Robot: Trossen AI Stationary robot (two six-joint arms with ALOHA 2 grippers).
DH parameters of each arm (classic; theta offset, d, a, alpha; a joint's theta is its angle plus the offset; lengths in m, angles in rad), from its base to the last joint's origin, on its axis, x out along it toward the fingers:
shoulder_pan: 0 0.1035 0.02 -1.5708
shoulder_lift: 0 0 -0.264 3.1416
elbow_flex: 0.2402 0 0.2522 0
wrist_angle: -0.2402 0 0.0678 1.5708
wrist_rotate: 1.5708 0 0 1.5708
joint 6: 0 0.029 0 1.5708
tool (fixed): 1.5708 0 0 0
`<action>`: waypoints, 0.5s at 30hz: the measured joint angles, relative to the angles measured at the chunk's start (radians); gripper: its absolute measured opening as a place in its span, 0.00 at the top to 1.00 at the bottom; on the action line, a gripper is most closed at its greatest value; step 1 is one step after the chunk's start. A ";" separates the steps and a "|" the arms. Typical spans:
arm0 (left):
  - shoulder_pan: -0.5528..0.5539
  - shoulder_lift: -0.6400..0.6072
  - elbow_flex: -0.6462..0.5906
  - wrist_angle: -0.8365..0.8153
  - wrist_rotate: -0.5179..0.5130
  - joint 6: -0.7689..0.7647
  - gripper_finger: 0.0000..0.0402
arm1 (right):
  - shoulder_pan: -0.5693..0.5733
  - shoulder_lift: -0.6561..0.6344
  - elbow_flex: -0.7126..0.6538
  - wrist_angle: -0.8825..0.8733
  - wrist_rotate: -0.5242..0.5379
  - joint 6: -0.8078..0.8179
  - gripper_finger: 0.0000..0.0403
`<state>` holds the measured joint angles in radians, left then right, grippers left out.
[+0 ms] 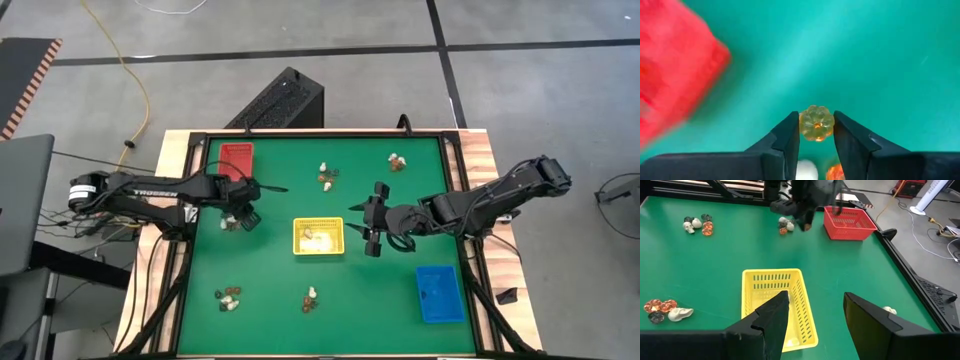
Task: Sort Halloween decoration
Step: Put the orange pumpkin toy into the red bin
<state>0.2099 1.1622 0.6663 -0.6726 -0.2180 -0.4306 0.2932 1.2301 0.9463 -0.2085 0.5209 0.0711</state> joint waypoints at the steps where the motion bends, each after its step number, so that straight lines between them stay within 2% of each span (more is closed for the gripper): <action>1: 0.002 -0.003 0.028 -0.014 -0.029 0.018 0.76 | 0.000 0.000 0.000 0.000 0.000 0.000 0.46; 6: 0.083 -0.005 0.148 -0.104 -0.210 0.097 0.78 | 0.000 0.000 0.000 0.002 0.000 0.001 0.46; 10: 0.262 -0.004 0.150 -0.065 -0.201 0.206 0.78 | 0.000 0.000 0.000 0.004 0.000 0.007 0.46; 15: 0.490 0.019 0.145 -0.050 -0.149 0.225 0.75 | 0.001 0.000 0.000 0.003 0.000 0.007 0.46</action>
<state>0.6995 1.1816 0.8116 -0.7229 -0.3670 -0.2060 0.2943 1.2304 0.9463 -0.2054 0.5209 0.0784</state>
